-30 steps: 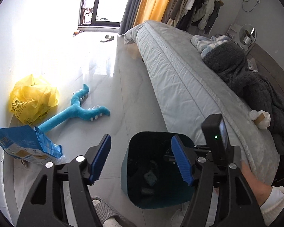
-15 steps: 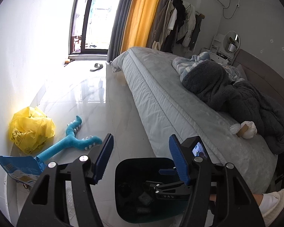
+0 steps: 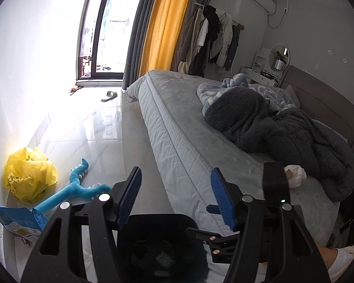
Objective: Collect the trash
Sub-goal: 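Move both tools back to the bubble wrap and socks on the bed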
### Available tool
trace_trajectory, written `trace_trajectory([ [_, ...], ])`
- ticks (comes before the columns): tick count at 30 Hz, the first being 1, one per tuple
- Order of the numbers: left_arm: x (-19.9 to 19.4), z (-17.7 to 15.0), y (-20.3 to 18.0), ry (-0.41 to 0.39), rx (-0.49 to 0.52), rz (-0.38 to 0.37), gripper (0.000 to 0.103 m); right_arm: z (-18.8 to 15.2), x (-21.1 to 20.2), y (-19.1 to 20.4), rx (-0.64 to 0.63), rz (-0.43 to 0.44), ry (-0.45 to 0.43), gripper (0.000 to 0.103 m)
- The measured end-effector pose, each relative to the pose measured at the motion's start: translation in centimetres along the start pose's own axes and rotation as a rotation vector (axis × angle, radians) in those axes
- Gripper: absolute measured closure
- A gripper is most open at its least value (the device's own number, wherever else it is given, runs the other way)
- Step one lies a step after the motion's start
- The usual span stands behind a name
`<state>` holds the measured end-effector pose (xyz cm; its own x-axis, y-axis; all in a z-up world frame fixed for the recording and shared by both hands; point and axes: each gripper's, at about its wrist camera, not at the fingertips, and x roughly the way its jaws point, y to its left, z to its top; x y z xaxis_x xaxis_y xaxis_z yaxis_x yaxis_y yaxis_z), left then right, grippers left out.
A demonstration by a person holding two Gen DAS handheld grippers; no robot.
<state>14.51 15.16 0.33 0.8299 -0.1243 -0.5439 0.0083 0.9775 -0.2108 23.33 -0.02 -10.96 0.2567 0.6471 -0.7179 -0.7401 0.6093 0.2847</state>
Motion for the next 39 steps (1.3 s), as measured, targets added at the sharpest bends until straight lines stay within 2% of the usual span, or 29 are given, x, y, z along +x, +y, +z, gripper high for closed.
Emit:
trace_trajectory([
  [6, 1.6, 0.0, -2.3, 0.019, -0.001, -0.023, 0.040, 0.0, -4.5, -2.1, -0.003, -0.037, -0.089, 0.030],
  [19, 6.0, -0.4, -8.2, 0.106, -0.013, -0.096, 0.037, -2.9, -12.8, -9.8, 0.096, -0.189, -0.197, 0.028],
  [31, 10.5, -1.8, -13.3, 0.208, -0.034, -0.150, 0.031, -6.6, -18.9, -15.7, 0.192, -0.300, -0.246, 0.025],
  [39, 13.6, -2.8, -16.4, 0.272, -0.061, -0.198, 0.023, -8.8, -20.7, -18.4, 0.250, -0.348, -0.243, 0.024],
])
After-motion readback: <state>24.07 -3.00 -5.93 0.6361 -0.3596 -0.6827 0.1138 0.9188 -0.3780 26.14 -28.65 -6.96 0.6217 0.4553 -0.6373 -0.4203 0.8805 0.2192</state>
